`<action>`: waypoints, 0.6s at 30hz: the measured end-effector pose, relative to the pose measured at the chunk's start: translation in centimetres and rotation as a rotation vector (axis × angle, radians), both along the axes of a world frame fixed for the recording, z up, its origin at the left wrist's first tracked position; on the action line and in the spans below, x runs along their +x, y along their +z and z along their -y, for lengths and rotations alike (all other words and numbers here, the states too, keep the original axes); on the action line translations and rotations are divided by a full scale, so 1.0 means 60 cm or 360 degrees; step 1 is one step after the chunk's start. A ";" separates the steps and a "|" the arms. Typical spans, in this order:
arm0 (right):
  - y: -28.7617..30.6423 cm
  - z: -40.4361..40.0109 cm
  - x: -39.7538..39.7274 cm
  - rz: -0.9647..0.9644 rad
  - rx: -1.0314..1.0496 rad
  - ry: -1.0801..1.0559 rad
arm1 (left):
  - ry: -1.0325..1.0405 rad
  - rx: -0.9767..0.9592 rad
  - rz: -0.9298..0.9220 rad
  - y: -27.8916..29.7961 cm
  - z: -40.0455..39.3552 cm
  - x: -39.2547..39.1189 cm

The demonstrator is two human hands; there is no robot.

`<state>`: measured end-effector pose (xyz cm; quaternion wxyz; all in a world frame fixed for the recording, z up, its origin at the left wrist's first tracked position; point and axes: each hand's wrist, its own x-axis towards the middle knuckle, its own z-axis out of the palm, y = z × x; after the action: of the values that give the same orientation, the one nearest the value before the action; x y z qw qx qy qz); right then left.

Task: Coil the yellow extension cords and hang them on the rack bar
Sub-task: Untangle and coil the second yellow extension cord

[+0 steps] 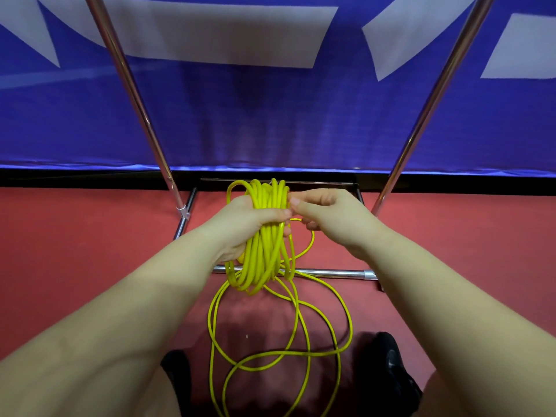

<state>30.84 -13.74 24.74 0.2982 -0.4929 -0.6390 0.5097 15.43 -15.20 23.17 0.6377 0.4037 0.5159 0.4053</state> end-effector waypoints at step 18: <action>-0.021 0.041 -0.049 0.0345 0.0016 0.0425 | 0.0724 -0.0152 0.0439 -0.004 -0.037 -0.044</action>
<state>27.92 -16.20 23.49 0.1596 -0.4542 -0.7298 0.4855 12.79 -12.97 22.93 0.6127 0.1879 0.5201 0.5646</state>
